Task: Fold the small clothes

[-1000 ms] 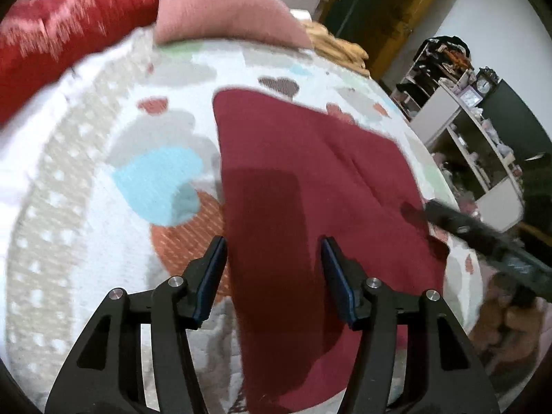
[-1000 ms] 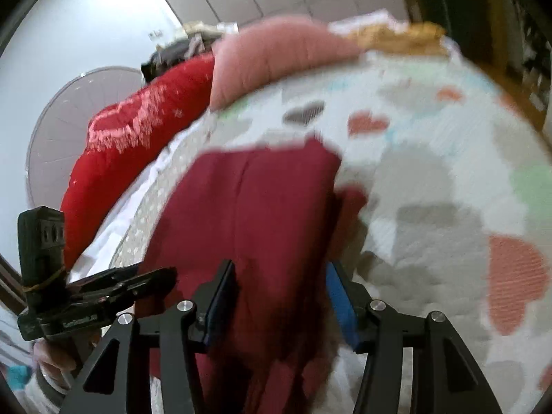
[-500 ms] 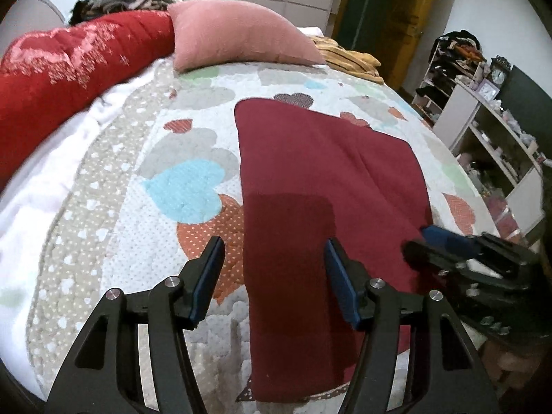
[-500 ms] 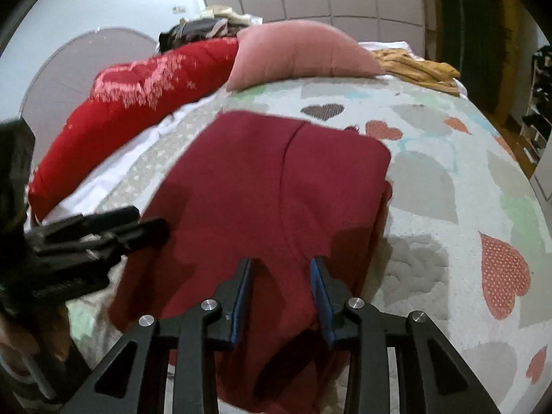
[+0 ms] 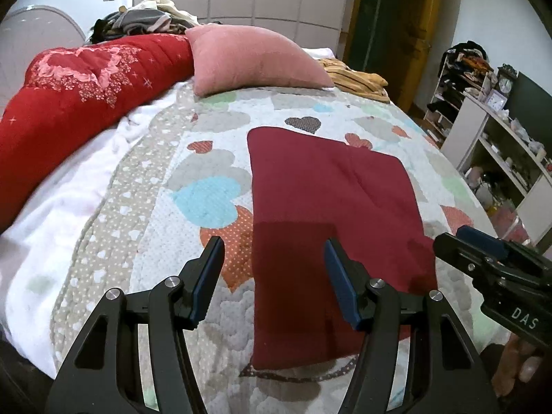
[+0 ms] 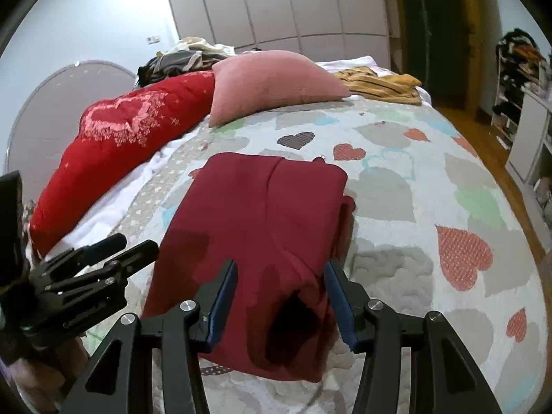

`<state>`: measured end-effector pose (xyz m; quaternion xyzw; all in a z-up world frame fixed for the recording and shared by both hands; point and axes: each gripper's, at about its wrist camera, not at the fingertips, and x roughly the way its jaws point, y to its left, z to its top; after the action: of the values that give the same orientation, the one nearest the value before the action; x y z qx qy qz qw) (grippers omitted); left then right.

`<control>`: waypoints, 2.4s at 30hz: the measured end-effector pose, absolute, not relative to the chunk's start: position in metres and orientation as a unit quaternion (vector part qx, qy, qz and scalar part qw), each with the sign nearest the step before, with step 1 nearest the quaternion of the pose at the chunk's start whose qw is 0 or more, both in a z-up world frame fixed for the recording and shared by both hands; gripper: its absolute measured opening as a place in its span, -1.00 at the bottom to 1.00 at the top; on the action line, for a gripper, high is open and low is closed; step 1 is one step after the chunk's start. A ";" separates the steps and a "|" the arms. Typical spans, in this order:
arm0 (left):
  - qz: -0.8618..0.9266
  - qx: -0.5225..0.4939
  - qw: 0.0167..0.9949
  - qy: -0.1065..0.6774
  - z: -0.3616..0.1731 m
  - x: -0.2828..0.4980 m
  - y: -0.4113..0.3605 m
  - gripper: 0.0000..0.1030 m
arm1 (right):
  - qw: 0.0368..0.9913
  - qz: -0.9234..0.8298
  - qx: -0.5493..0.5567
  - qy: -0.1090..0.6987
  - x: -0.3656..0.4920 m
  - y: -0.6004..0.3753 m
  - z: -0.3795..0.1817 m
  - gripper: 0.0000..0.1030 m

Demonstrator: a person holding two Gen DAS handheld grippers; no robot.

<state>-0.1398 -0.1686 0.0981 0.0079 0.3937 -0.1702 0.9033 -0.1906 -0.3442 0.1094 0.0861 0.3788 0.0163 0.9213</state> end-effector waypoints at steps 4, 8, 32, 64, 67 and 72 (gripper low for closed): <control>-0.166 0.011 0.905 0.391 0.099 -0.144 -0.169 0.16 | 0.921 0.014 0.091 0.378 -0.193 -0.343 0.110 0.05; -0.163 0.015 0.909 0.384 0.102 -0.150 -0.169 0.16 | 0.919 0.006 0.081 0.387 -0.193 -0.339 0.108 0.16; -0.149 0.030 0.913 0.379 0.102 -0.152 -0.171 0.16 | 0.912 0.006 0.072 0.403 -0.185 -0.324 0.102 0.20; -0.147 0.031 0.909 0.389 0.092 -0.147 -0.172 0.16 | 0.907 0.009 0.079 0.413 -0.179 -0.322 0.094 0.21; -0.147 0.031 0.909 0.389 0.091 -0.147 -0.172 0.16 | 0.907 0.009 0.079 0.414 -0.178 -0.321 0.092 0.24; -0.147 0.031 0.909 0.389 0.089 -0.147 -0.172 0.16 | 0.906 0.008 0.079 0.415 -0.178 -0.321 0.091 0.26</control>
<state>-0.1469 -0.1718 0.0894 0.0314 0.3894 -0.1466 0.9088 -0.1779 -0.3206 0.0914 0.0793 0.4147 0.0083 0.9064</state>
